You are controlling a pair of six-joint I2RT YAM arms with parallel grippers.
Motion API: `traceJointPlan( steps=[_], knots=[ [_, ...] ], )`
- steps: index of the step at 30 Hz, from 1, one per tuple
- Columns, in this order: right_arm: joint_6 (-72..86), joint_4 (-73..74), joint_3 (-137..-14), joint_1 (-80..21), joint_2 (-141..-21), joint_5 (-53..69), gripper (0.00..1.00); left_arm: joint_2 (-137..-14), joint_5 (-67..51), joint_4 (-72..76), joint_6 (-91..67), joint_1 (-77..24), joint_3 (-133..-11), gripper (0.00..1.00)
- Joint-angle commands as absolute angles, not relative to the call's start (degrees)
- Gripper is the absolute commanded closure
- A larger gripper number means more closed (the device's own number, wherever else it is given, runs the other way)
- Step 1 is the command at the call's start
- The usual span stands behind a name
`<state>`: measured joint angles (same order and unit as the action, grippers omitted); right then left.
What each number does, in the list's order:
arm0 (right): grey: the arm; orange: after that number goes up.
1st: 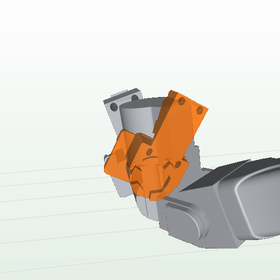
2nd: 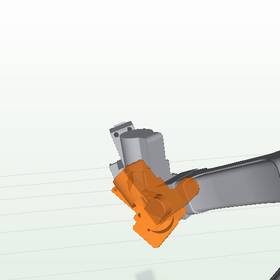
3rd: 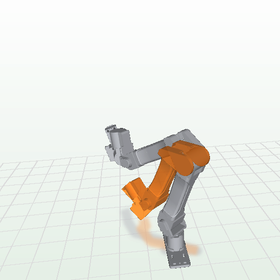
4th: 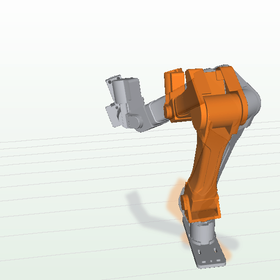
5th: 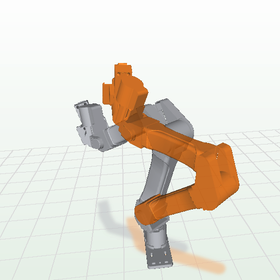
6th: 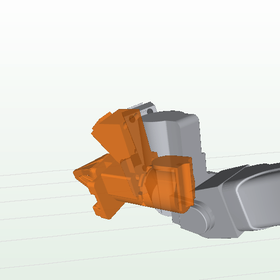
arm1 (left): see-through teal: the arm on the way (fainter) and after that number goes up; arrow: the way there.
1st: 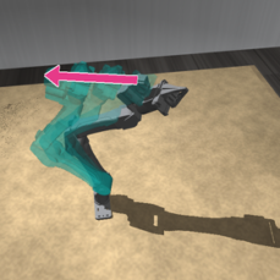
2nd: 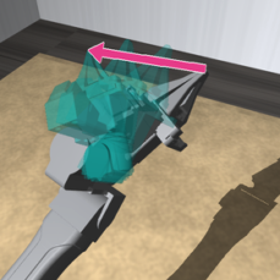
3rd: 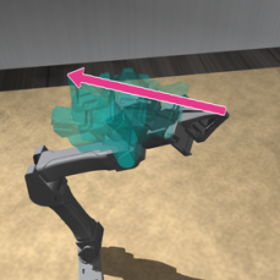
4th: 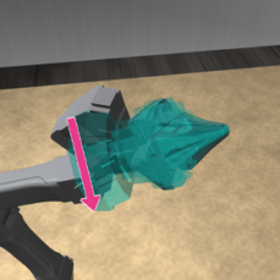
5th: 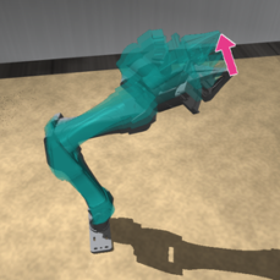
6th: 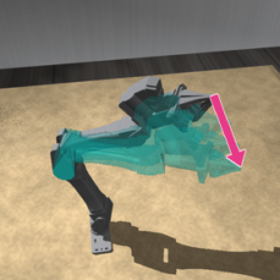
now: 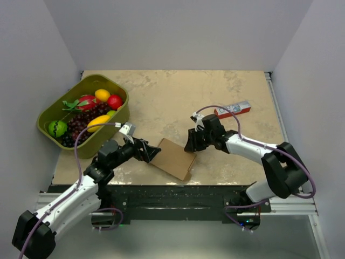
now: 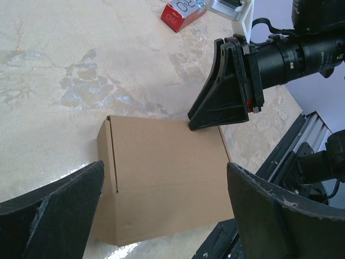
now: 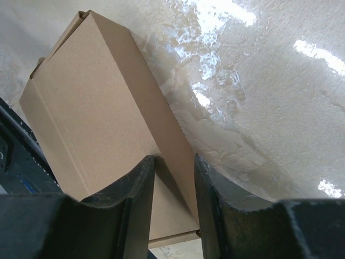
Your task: Fold the paper box
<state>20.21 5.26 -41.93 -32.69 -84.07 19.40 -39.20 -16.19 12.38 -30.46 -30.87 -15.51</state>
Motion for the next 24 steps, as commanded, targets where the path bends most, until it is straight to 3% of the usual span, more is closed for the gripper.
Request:
traceJointPlan(
  steps=[1, 5, 17, 20, 24],
  knots=[
    [18.2, 9.0, -41.5, -31.3, -87.4, 14.1, 0.66, -38.6, -17.0, 11.8, -29.4, -30.7, -17.8, 0.0],
    [17.7, 8.6, -41.8, -29.4, -89.1, 15.9, 0.75, -39.0, -16.9, 12.0, -29.2, -30.6, -17.2, 0.0],
    [17.0, 8.3, -42.7, -29.0, -90.4, 15.9, 0.74, -46.6, -19.6, 22.0, -29.9, -30.6, -13.5, 0.01],
    [17.7, 9.2, -42.9, -28.8, -89.3, 13.3, 0.65, -49.9, -20.0, 25.3, -30.0, -30.7, -13.4, 0.02],
    [18.0, 12.6, -44.8, -27.3, -86.0, 10.2, 0.39, -51.7, -18.5, 27.0, -29.8, -30.6, -15.3, 0.02]
  ],
)
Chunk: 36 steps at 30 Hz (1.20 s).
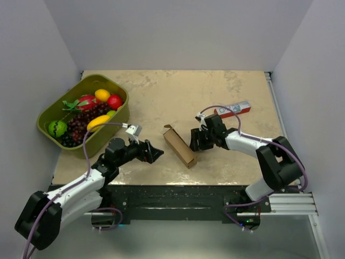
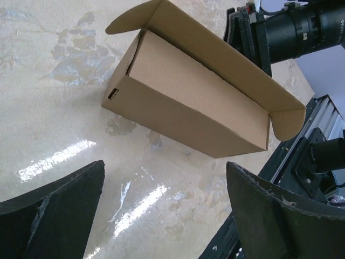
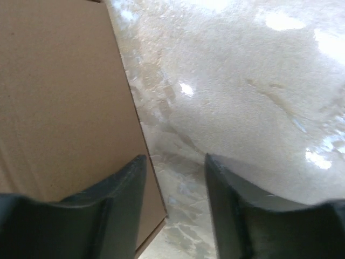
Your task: Fold the paper box
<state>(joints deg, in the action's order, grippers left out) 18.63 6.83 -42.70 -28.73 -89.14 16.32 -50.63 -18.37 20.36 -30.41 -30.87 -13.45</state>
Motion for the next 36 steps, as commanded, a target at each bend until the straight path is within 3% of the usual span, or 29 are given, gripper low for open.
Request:
traceJointPlan(
  steps=[1, 4, 9, 12, 16, 21, 28, 36],
  knots=[
    [18.0, 13.5, -45.4, -27.1, -85.1, 9.5, 0.33, -52.1, -18.3, 26.5, -29.6, -30.6, -15.9, 0.02],
    [18.1, 16.7, -47.9, -26.9, -81.0, 6.0, 0.17, -53.5, -17.9, 25.8, -29.6, -30.7, -18.2, 0.02],
    [16.6, 21.1, -51.4, -27.0, -73.6, -0.9, 0.11, -54.1, -17.7, 24.5, -29.9, -30.6, -19.5, 0.02],
    [14.0, 20.8, -52.4, -27.2, -66.5, 2.0, 0.04, -53.0, -17.8, 22.9, -30.5, -30.4, -19.5, 0.02],
    [12.5, 25.0, -56.5, -32.9, -64.2, -1.2, 0.02, -51.4, -17.1, 18.0, -30.9, -29.4, -21.3, 0.01],
    [12.5, 30.2, -61.6, -47.3, -70.8, -12.0, 0.02, -51.2, -18.6, 9.6, -29.2, -26.3, -28.1, 0.0],
    [12.4, 30.1, -64.0, -54.1, -78.2, -18.1, 0.02, -52.0, -17.7, -4.7, -19.7, -23.3, -39.8, 0.0],
    [12.0, 31.3, -66.0, -58.3, -85.2, -21.7, 0.02, -52.7, -16.7, -7.9, -15.0, -22.8, -41.9, 0.0]
  ],
)
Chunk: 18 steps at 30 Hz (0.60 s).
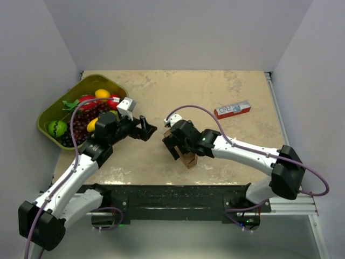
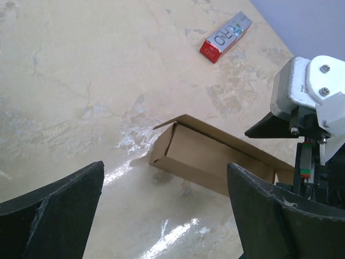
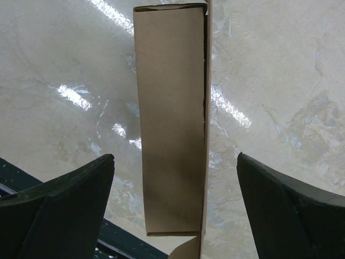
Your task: Fold the paper box
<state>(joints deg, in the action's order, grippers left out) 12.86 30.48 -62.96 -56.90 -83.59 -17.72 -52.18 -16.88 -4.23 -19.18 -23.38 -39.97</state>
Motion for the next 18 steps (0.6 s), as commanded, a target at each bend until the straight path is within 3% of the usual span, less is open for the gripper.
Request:
traceJointPlan(
  steps=[1, 8, 12, 13, 18],
  knots=[
    [11.8, 31.2, -66.2, -58.5, -86.1, -21.9, 0.02, -53.0, -16.8, -8.3, -14.2, -22.7, -42.2, 0.0],
    [10.6, 30.7, -67.0, -59.2, -91.3, -24.1, 0.08, -52.9, -15.6, -10.1, -10.0, -22.0, -42.5, 0.0],
    [8.7, 30.4, -66.9, -59.2, -92.3, -23.9, 0.27, -53.1, -16.2, -9.6, -9.2, -21.4, -41.7, 0.0],
    [8.1, 30.3, -66.9, -59.2, -92.0, -23.6, 0.36, -53.3, -16.3, -9.5, -9.1, -21.3, -41.7, 0.0],
    [-1.8, 27.7, -64.5, -59.2, -87.8, -15.4, 0.49, -53.6, -17.3, -9.4, -8.5, -20.7, -41.5, 0.0]
  ],
)
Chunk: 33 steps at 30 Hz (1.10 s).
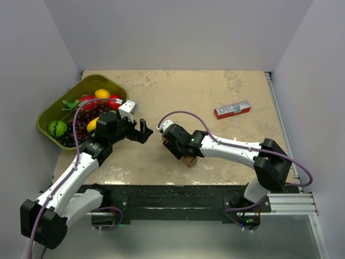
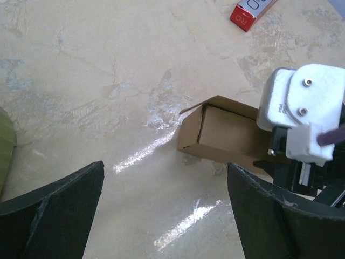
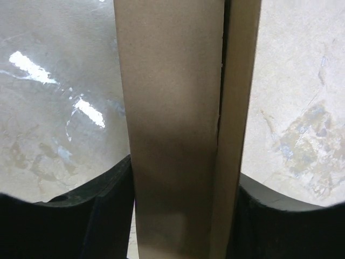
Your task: Fold the paper box
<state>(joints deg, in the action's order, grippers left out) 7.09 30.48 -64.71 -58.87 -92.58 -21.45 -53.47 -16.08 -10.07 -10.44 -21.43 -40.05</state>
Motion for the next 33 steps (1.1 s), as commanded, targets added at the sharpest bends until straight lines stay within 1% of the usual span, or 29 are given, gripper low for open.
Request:
traceJointPlan(
  steps=[1, 3, 6, 8, 9, 10, 11, 13, 16, 20, 24, 28, 33],
  knots=[
    [-3.7, 26.2, -63.8, -59.2, -87.0, -13.6, 0.49, -53.6, -17.4, -9.4, -8.4, -20.6, -41.4, 0.0],
    [-8.6, 24.8, -61.9, -59.1, -84.8, -8.6, 0.49, -53.6, -17.6, -9.4, -8.4, -20.4, -41.2, 0.0],
    [-11.9, 24.7, -62.0, -59.1, -84.7, -5.5, 0.48, -53.7, -18.2, -9.2, -8.3, -20.3, -41.1, 0.0],
    [-13.6, 26.5, -63.3, -59.1, -86.5, -4.1, 0.45, -53.9, -18.6, -9.2, -8.3, -20.1, -41.1, 0.0],
    [-14.1, 27.1, -63.5, -59.1, -87.2, -3.7, 0.42, -54.0, -18.8, -9.2, -8.3, -20.2, -41.0, 0.0],
    [-14.5, 27.4, -63.7, -59.1, -88.0, -3.3, 0.27, -54.0, -19.1, -9.1, -8.3, -20.2, -41.0, 0.0],
    [-14.3, 27.3, -63.9, -59.1, -88.2, -3.7, 0.19, -54.1, -19.3, -9.1, -8.2, -20.2, -41.0, 0.0],
    [-12.9, 26.5, -63.7, -59.1, -87.8, -6.0, 0.13, -54.1, -19.4, -9.1, -7.9, -20.1, -41.0, 0.0],
    [-10.1, 25.7, -64.1, -59.1, -84.9, -8.8, 0.08, -54.1, -20.6, -9.0, -7.2, -20.1, -40.7, 0.0],
    [-3.7, 28.1, -65.9, -59.1, -80.0, -14.7, 0.05, -55.0, -25.7, -8.1, -5.5, -20.2, -40.2, 0.01],
    [6.4, 32.4, -66.2, -59.0, -72.4, -18.6, 0.03, -55.5, -26.1, -7.7, -3.6, -20.4, -39.6, 0.04],
    [17.5, 38.5, -63.6, -59.0, -67.0, -18.8, 0.09, -56.6, -24.9, -7.8, -2.3, -21.5, -39.3, 0.06],
    [25.8, 39.7, -57.4, -59.1, -62.0, -18.2, 0.14, -57.4, -17.4, -9.1, 1.7, -26.4, -39.5, 0.07]
  ],
)
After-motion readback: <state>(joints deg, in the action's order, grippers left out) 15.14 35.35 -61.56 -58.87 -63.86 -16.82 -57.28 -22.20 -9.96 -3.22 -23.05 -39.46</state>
